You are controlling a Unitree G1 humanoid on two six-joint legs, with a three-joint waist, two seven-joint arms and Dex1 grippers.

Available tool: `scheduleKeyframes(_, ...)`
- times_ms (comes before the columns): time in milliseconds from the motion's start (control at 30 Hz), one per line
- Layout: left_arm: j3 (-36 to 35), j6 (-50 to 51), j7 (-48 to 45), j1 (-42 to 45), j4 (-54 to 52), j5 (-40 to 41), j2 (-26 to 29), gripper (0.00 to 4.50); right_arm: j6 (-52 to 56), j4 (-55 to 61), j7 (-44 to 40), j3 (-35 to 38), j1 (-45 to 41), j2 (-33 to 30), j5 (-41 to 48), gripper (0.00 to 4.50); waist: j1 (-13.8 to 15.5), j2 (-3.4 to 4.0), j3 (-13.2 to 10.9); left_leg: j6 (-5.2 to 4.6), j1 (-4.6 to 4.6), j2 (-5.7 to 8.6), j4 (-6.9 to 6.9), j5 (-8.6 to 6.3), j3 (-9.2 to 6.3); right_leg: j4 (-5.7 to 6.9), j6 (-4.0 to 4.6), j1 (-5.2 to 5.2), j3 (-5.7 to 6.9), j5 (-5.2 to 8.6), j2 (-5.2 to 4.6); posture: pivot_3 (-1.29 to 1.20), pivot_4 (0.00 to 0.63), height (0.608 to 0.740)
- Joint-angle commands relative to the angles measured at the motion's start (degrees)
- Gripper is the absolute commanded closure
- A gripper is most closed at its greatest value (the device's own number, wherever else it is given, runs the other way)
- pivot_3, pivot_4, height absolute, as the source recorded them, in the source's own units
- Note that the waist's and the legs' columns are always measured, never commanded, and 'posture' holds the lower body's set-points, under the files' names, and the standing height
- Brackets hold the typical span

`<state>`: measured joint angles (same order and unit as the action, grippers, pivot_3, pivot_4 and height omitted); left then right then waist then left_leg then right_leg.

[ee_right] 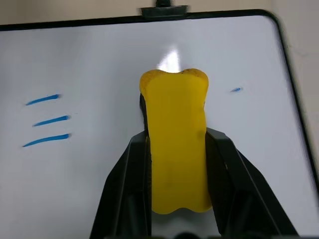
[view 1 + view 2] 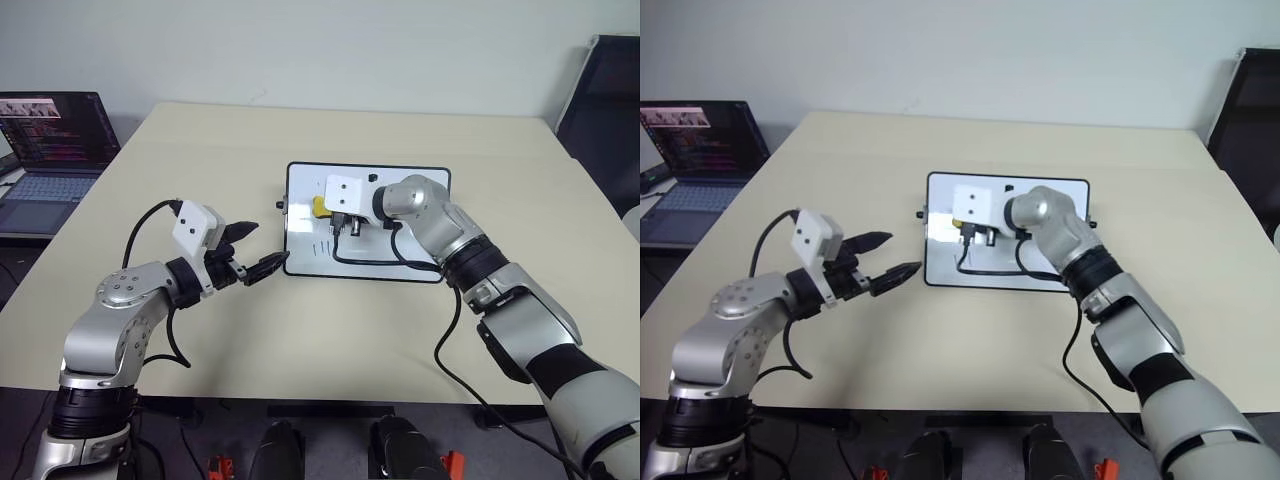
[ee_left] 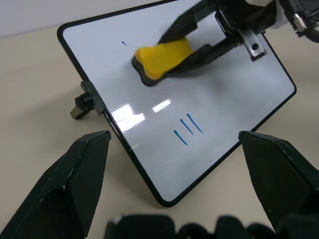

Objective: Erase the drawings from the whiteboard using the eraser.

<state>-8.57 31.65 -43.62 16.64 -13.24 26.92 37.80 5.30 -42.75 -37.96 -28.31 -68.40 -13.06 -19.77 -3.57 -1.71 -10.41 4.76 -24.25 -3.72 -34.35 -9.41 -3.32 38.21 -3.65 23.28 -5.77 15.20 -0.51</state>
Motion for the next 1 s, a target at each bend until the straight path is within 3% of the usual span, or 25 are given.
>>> scheduleKeyframes(33,-0.25,-1.7,-0.78,0.92,-0.42,0.12,0.09,0.0,-0.96,-4.18,8.56,3.23,-3.49,0.39,-1.66,3.39,0.08,0.0,0.0,-0.02,0.0,0.0,0.0,0.02,0.0,0.0,0.01,0.01,0.0,-0.01,0.0,0.0,0.15,0.74)
scheduleKeyframes(167,-0.04,-2.09,-1.19,0.86,-0.13,0.13,0.0,0.0,-1.07,-6.1,6.56,3.22,-3.75,1.51,-1.35,3.39,0.03,0.0,0.0,-0.05,-0.03,0.0,0.02,0.04,0.02,-0.09,0.0,-0.01,-0.01,0.0,0.0,0.0,0.15,0.74)
scheduleKeyframes(333,0.16,-2.26,-1.32,0.76,-0.11,0.16,-0.12,0.0,0.9,-1.07,-6.56,0.11,0.18,-0.14,-1.43,3.39,-0.23,0.0,0.0,-0.06,-0.02,-0.02,0.19,0.03,0.0,-0.09,-0.32,0.0,0.02,-0.09,0.02,0.0,0.15,0.74)
scheduleKeyframes(467,0.24,-2.35,-1.56,0.83,0.21,0.09,0.0,0.0,2.32,2.41,-9.72,-0.03,1.8,-1.03,-2.21,3.39,-0.22,0.0,0.0,-0.06,-0.02,-0.01,0.2,0.04,0.0,-0.1,-0.35,0.0,0.0,-0.07,0.01,0.0,0.15,0.74)
scheduleKeyframes(633,0.48,-2.34,-1.7,0.97,0.32,0.06,-0.07,0.0,1.1,-0.62,1.83,3.87,-1.34,0.65,-2.31,3.39,-0.22,0.0,0.0,-0.08,0.02,-0.01,0.17,0.05,0.0,-0.06,-0.03,0.0,0.0,0.04,0.01,0.0,0.15,0.74)
scheduleKeyframes(733,0.37,-2.36,-1.7,0.93,0.41,0.07,-0.06,0.0,1.69,0.7,1.85,6.5,-1.04,1.53,0.85,3.39,-0.1,0.01,0.0,-0.09,0.01,-0.01,0.17,0.07,0.0,-0.06,-0.01,0.01,0.0,0.02,0.01,0.0,0.15,0.74)
scheduleKeyframes(1000,-1.04,-3.76,-2.64,-1.62,0.35,-0.81,1.5,0.0,7.82,21.43,2.69,15.83,8.07,2.11,9.88,3.39,-0.07,0.02,-0.02,-0.09,-0.38,-0.02,0.43,0.05,-0.02,-0.08,-0.13,0.42,0.05,-0.15,0.02,0.0,0.15,0.74)
